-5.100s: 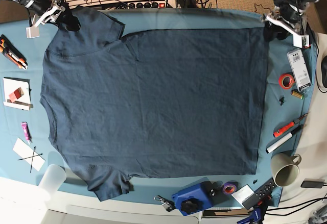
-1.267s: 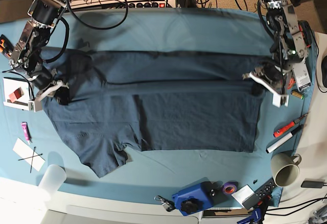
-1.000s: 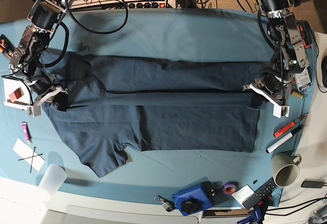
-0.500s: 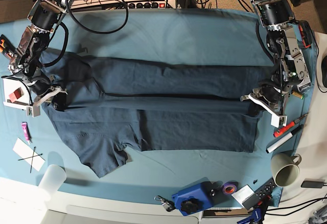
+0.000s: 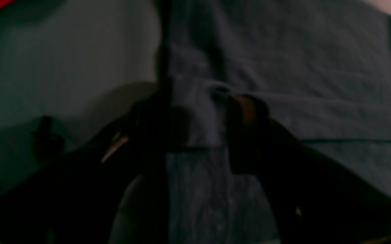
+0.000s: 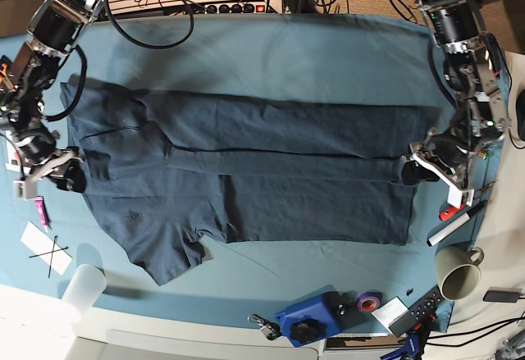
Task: Fold the T-shirt properly
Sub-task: 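Release the folded edge and raise both grippers, then grasp the folded edge again and pull it to straighten the fold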
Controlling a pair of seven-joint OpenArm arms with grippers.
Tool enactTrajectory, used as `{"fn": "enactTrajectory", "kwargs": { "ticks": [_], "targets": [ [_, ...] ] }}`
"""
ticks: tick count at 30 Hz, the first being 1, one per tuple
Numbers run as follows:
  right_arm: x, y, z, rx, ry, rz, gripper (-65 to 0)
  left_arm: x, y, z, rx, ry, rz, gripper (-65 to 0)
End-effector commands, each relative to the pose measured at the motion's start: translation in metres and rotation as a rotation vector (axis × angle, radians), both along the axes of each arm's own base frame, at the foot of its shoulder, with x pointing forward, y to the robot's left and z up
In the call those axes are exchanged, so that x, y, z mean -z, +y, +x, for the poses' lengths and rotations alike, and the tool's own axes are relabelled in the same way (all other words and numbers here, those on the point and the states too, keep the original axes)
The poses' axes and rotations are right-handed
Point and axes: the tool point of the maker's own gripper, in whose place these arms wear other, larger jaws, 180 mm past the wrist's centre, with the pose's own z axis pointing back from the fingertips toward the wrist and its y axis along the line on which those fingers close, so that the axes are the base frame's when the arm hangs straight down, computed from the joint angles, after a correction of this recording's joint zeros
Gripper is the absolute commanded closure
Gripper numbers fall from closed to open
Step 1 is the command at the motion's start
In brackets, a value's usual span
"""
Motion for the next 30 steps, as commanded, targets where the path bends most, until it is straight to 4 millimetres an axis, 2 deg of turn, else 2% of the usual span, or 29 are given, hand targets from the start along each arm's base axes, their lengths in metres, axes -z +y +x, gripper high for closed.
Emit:
{"fn": "enactTrajectory", "kwargs": {
  "ticks": [1, 3, 6, 11, 14, 17, 21, 26, 30],
  "targets": [
    [-0.031, -0.010, 0.005, 0.012, -0.084, -0.012, -22.8, -0.024, 0.004, 0.011, 0.005, -0.066, 0.012, -32.4],
    [-0.043, -0.020, -0.001, 0.042, -0.114, -0.001, -22.8, -0.032, 0.003, 0.008, 0.017, -0.065, 0.021, -32.4],
    [-0.046, -0.042, -0.015, 0.109, -0.107, 0.006, -22.8, -0.039, 0.002, 0.000, 0.025, -0.077, 0.031, -32.4],
    [-0.039, -0.063, -0.043, 0.162, -0.073, 0.013, -22.8, -0.038, -0.004, -0.036, 0.062, -0.060, 0.095, -32.4],
    [-0.029, -0.068, -0.061, 0.140, 0.007, 0.000, -24.4, -0.039, -0.011, -0.066, 0.090, -0.053, 0.139, -32.4],
    [-0.013, -0.069, -0.082, 0.113, 0.120, -0.014, -31.7, -0.040, -0.018, -0.097, 0.120, -0.041, 0.174, -32.4],
    [0.007, -0.069, -0.103, 0.110, 0.204, -0.021, -32.3, -0.046, -0.026, -0.127, 0.147, -0.044, 0.210, -32.4],
    [0.019, -0.071, -0.112, 0.135, 0.205, -0.007, -32.3, -0.053, -0.041, -0.153, 0.166, -0.041, 0.210, -32.4],
    [0.039, -0.077, -0.117, 0.184, 0.224, 0.038, -32.3, -0.050, -0.050, -0.165, 0.156, -0.022, 0.181, -32.4]
  ]
}}
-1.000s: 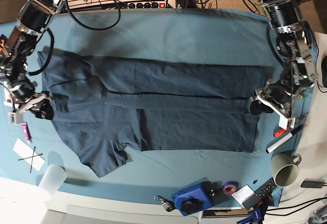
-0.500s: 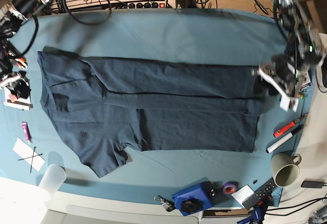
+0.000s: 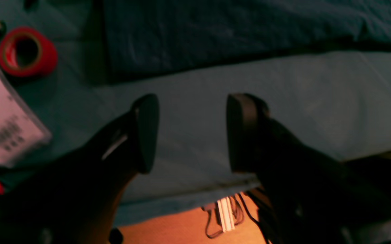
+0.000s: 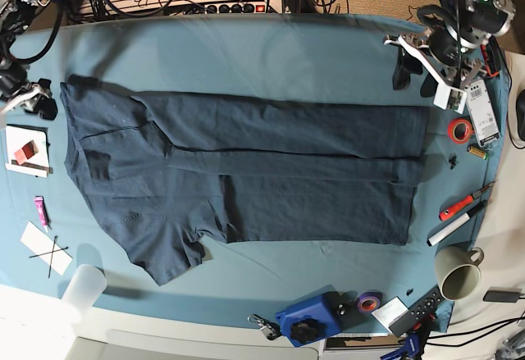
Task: Fold the T-shirt properly
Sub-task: 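Grasp the folded edge again and pull it to straighten the fold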
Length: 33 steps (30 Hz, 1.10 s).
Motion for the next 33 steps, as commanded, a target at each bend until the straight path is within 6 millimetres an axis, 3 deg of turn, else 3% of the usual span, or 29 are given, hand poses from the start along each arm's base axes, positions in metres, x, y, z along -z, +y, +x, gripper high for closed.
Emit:
{"fn": "enactTrajectory", "kwargs": {
  "ticks": [1, 5, 10, 19, 33],
  "targets": [
    [-0.011, -0.007, 0.006, 0.007, -0.042, -0.003, -32.3, -0.008, -0.003, 0.003, -0.002, -0.037, -0.010, -32.4],
    [0.014, -0.004, -0.004, 0.046, -0.013, 0.118, -32.3, -0.009, -0.006, 0.005, -0.015, -0.051, -0.030, -32.4],
    [0.026, 0.007, -0.007, 0.059, -0.016, 0.242, -32.2, -0.013, -0.006, 0.008, -0.028, -0.083, -0.036, -32.4],
    [0.046, 0.038, 0.012, -0.019, 0.036, 0.310, -32.2, -0.020, 0.003, 0.020, -0.056, -0.162, 0.005, -32.4],
    [0.048, 0.041, 0.011, -0.034, 0.059, 0.313, -32.2, 0.039, 0.030, 0.073, -0.163, -0.042, -0.061, -32.4]
  ]
}}
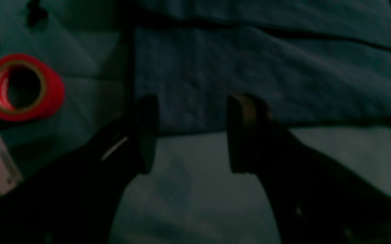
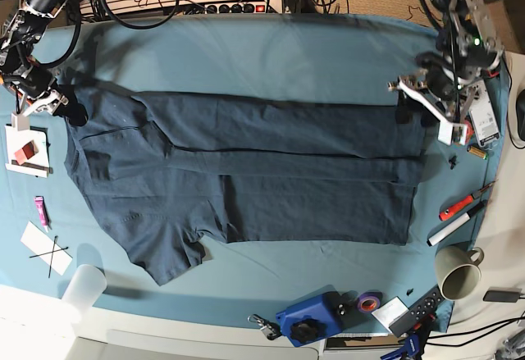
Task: Fold the T-shirt properly
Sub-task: 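Grasp the folded edge again and pull it to straighten the fold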
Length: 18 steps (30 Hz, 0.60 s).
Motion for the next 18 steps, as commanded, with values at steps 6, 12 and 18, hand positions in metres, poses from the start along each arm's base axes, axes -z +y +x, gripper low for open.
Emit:
{"fn": "enactTrajectory", "kwargs": {
  "ticks": [6, 12, 18],
  "targets": [
    [0.006, -0.004, -0.010, -0.026, 0.071, -0.033, -32.2, 0.021, 0.017, 0.012, -0.052, 0.063, -0.013, -32.4],
    [0.007, -0.003, -0.011, -0.031, 0.079, -0.031, -32.2, 0.036, 0.018, 0.011, -0.083, 0.126, -0.096, -32.4],
    [0.006, -0.003, -0.010, -0.031, 0.075, -0.032, -31.1, 0.069, -0.001, -0.008, -0.052, 0.249, -0.229, -30.3]
  ]
}}
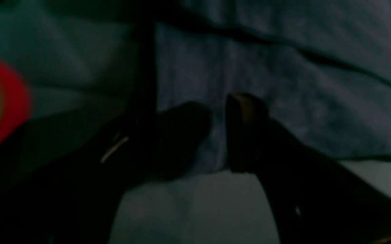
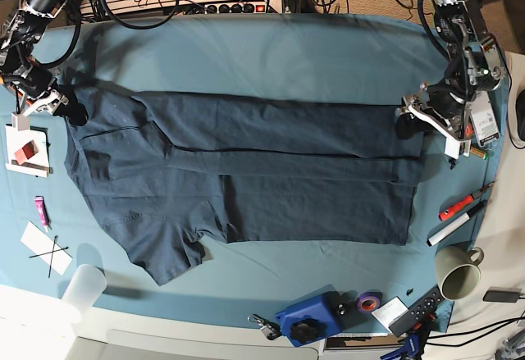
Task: Fold the T-shirt properly
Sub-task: 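Grasp the folded edge again and pull it to straighten the fold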
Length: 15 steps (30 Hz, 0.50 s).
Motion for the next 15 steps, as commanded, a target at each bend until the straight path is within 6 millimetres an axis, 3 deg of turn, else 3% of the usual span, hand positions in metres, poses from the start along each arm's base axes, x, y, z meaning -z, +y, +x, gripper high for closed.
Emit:
{"fn": "enactTrajectory", "kwargs": {
  "ticks": [1, 4, 8, 9, 15],
  "targets": [
    [0.005, -0.004, -0.009, -0.027, 0.068, -0.032, -28.3, 0.030, -0.007, -0.032, 0.055, 0.182, 0.011, -29.4],
    [0.003, -0.004, -0.005, -0.027, 0.059, -0.032, -14.9, 0.037, -0.014, -0.042, 0.083, 0.234, -0.027, -20.9],
    [-0.001, -0.003, 0.000, -0.027, 0.041, -0.028, 0.0, 0.037, -0.015, -0.045, 0.092, 0.247, -0.027, -2.7],
    [-0.003, -0.003, 0.001, -0.025, 0.033, -0.023, 0.0, 0.036, -0.015, -0.044, 0.094, 0.245, -0.025, 0.0],
    [-0.019, -0.001, 0.005, -0.037, -0.014, 0.000, 0.0, 0.018, -0.014, -0.045, 0.112, 0.255, 0.011, 0.0]
  ]
}}
